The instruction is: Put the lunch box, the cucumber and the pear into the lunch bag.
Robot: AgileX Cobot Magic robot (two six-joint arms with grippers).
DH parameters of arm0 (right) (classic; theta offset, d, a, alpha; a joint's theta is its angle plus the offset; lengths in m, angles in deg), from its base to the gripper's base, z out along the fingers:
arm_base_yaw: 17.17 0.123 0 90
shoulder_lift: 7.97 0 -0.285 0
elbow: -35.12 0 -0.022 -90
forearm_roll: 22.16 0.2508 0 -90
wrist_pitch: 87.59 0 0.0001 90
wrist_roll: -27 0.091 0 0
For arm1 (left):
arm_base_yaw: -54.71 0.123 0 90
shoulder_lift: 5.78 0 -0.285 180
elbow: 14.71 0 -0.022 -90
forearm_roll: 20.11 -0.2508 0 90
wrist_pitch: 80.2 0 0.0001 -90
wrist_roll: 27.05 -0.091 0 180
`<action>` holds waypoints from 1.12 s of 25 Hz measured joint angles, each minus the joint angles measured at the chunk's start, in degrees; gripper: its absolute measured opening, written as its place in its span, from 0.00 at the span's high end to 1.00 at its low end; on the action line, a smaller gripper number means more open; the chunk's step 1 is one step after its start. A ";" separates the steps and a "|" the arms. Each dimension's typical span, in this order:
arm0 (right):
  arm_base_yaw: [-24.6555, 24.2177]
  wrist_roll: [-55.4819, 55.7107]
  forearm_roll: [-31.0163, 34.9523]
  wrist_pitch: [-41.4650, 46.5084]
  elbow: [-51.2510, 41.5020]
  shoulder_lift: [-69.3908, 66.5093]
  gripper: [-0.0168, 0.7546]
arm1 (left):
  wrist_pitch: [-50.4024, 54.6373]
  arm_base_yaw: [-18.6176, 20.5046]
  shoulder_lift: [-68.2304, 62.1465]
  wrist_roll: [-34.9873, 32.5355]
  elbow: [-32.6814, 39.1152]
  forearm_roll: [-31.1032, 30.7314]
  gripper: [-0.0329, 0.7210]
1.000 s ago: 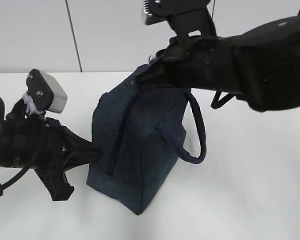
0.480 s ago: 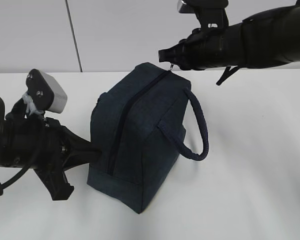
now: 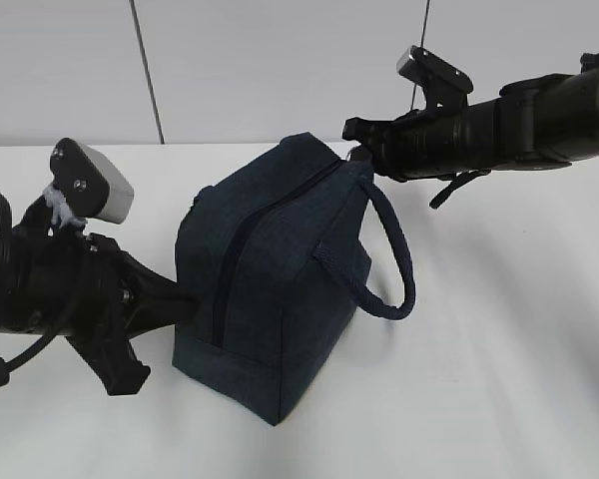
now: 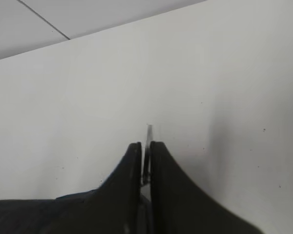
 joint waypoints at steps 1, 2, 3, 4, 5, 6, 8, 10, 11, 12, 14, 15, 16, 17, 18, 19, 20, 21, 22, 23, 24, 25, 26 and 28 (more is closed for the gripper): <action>-0.21 0.00 0.00 0.76 0.00 0.38 0.81 | -0.13 0.00 0.00 0.33 0.00 0.15 0.93; -0.37 0.00 0.00 1.30 0.00 0.83 0.72 | -0.27 0.00 0.00 0.56 0.00 0.21 0.90; -0.72 0.00 0.00 1.54 0.00 1.52 0.61 | -0.48 0.00 0.06 0.86 0.00 0.20 0.86; -0.89 0.00 0.00 1.78 0.00 2.10 0.52 | -0.73 0.00 0.30 1.06 0.00 0.20 0.79; -1.32 -0.78 0.00 1.93 0.00 3.22 0.42 | -1.21 0.00 0.83 1.59 0.00 0.14 0.73; -1.77 -1.71 -0.24 2.22 0.00 4.29 0.35 | -1.83 0.00 1.61 2.53 0.00 -0.05 0.65; -2.64 -2.84 -2.35 2.49 0.00 6.80 0.31 | -3.17 0.00 3.44 5.84 0.00 -2.09 0.53; -2.88 -2.85 -6.62 3.59 0.00 9.16 0.30 | -3.75 0.00 5.81 11.68 0.00 -6.96 0.46; -3.01 -1.88 -10.44 4.28 0.00 10.66 0.30 | -3.70 0.00 6.87 14.74 0.00 -9.55 0.44; -3.01 0.80 -15.79 5.74 0.00 12.40 0.31 | -3.47 0.00 8.15 18.85 0.00 -12.89 0.43; -3.01 7.47 -25.87 8.67 0.00 15.13 0.34 | -3.07 0.00 10.69 27.08 0.00 -20.52 0.43; -3.01 11.61 -31.18 10.05 0.00 16.35 0.35 | -2.84 0.00 11.68 31.61 0.00 -24.06 0.43; -3.01 18.42 -38.01 12.12 0.00 17.76 0.36 | -2.67 0.00 12.83 36.04 0.00 -28.47 0.43; -3.01 23.88 -43.93 13.66 0.00 18.90 0.36 | -2.55 0.00 13.98 40.58 0.00 -33.04 0.44; -3.01 30.76 -52.27 15.70 0.00 20.35 0.37 | -2.55 0.00 14.98 44.72 0.00 -36.88 0.45; -3.01 37.53 -59.39 18.14 0.00 21.47 0.37 | -2.55 0.00 16.19 50.22 0.06 -41.69 0.46; -3.01 42.98 -65.11 20.41 0.00 22.33 0.37 | -2.46 0.00 17.44 56.27 0.06 -46.65 0.47; -3.01 48.80 -71.46 23.17 0.00 23.32 0.37 | -2.20 0.00 18.76 62.56 0.06 -51.60 0.47; -3.01 52.14 -75.21 24.91 0.00 24.18 0.37 | -1.91 0.00 19.91 67.57 0.06 -55.59 0.48; -3.01 56.80 -80.73 27.66 -0.62 25.45 0.37 | -1.38 0.00 21.32 72.99 0.06 -60.12 0.48; -3.01 59.88 -83.89 29.36 -1.37 26.81 0.37 | -0.56 0.00 22.83 77.83 0.06 -64.28 0.48; -3.01 61.98 -86.41 30.47 -2.46 28.47 0.37 | 0.21 0.00 24.18 81.83 0.06 -67.38 0.48; -3.01 64.46 -89.53 31.29 -4.78 31.38 0.37 | 1.37 0.00 25.93 86.74 0.06 -70.68 0.48; -3.01 67.54 -92.60 31.84 -8.78 37.61 0.37 | 4.80 0.00 29.83 95.64 0.06 -76.16 0.48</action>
